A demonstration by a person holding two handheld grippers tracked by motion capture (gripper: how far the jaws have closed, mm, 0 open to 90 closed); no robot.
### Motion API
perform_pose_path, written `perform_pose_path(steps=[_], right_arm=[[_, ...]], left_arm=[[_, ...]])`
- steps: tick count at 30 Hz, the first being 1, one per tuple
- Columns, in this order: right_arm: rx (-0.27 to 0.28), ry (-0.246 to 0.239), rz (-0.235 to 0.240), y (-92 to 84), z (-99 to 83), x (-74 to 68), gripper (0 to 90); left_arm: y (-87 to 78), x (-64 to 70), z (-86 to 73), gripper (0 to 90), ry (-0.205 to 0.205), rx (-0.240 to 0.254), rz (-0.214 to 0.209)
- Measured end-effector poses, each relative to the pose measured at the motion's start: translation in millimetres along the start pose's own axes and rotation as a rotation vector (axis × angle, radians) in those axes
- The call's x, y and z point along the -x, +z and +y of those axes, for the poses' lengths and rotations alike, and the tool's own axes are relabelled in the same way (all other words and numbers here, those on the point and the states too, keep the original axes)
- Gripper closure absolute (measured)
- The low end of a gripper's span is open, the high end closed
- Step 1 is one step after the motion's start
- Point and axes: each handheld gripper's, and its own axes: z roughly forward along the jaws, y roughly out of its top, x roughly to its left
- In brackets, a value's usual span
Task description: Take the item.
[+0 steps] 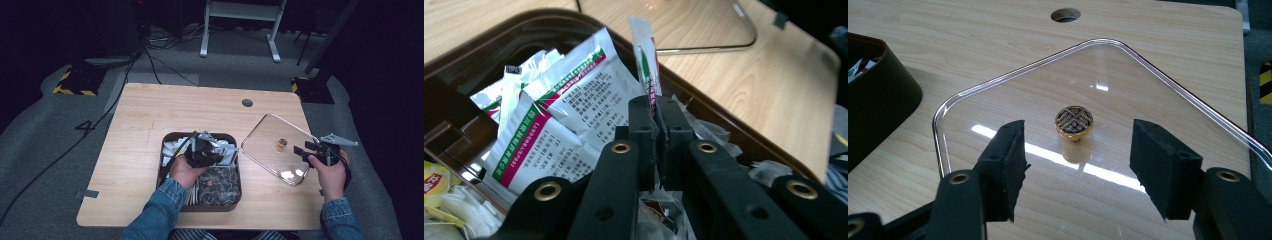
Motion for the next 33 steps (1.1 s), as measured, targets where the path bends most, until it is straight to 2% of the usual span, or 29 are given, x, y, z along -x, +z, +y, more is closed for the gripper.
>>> perform_pose_path(steps=[3,8,10,12,15,16,18,19,21,23,24,26,30,33], right_arm=[[0.000,-0.003,0.005,1.9,0.6,-0.7,39.6],[-0.002,-0.005,0.009,4.5,1.7,-2.1,39.5],[-0.004,-0.008,0.012,6.2,2.3,-2.7,39.5],[-0.005,-0.011,0.019,8.9,3.8,-4.2,39.5],[-0.005,-0.014,0.027,12.0,5.8,-6.0,39.4],[-0.004,-0.018,0.030,13.3,6.6,-6.6,39.4],[-0.004,-0.021,0.033,14.5,7.5,-7.2,39.4],[-0.006,-0.021,0.038,16.8,9.2,-9.2,39.3],[-0.005,-0.023,0.042,18.0,10.0,-10.1,39.3],[-0.007,-0.029,0.049,21.3,11.3,-11.7,39.3],[-0.007,-0.029,0.049,21.3,11.3,-11.7,39.3],[-0.010,-0.032,0.053,23.9,12.4,-12.9,39.2],[-0.011,-0.039,0.059,26.7,14.5,-15.8,39.2],[-0.013,-0.041,0.064,28.9,15.3,-17.4,38.9]], left_arm=[[-9.6,-2.8,-0.7,87.1,0.023,0.020,-0.018],[-25.7,-6.4,-2.2,87.2,0.038,0.060,-0.048],[-34.4,-7.3,-3.2,87.2,0.043,0.082,-0.073],[-48.7,-8.4,-4.6,87.2,0.066,0.109,-0.109],[-57.9,-7.5,-6.0,87.2,0.088,0.125,-0.117],[-67.2,-6.8,-7.9,87.2,0.115,0.139,-0.121],[-72.0,-6.4,-9.2,87.2,0.122,0.150,-0.123],[-82.8,-7.0,-11.5,87.2,0.129,0.165,-0.123],[-88.4,-7.2,-13.0,87.2,0.129,0.179,-0.126],[-107.2,-9.0,-17.1,87.2,0.140,0.206,-0.126],[-107.2,-9.0,-17.1,87.1,0.140,0.206,-0.126],[-124.2,-11.0,-22.5,87.2,0.144,0.230,-0.123],[-135.8,-12.5,-29.8,87.2,0.145,0.248,-0.111],[-150.3,-15.9,-41.3,87.1,0.151,0.268,-0.100]])
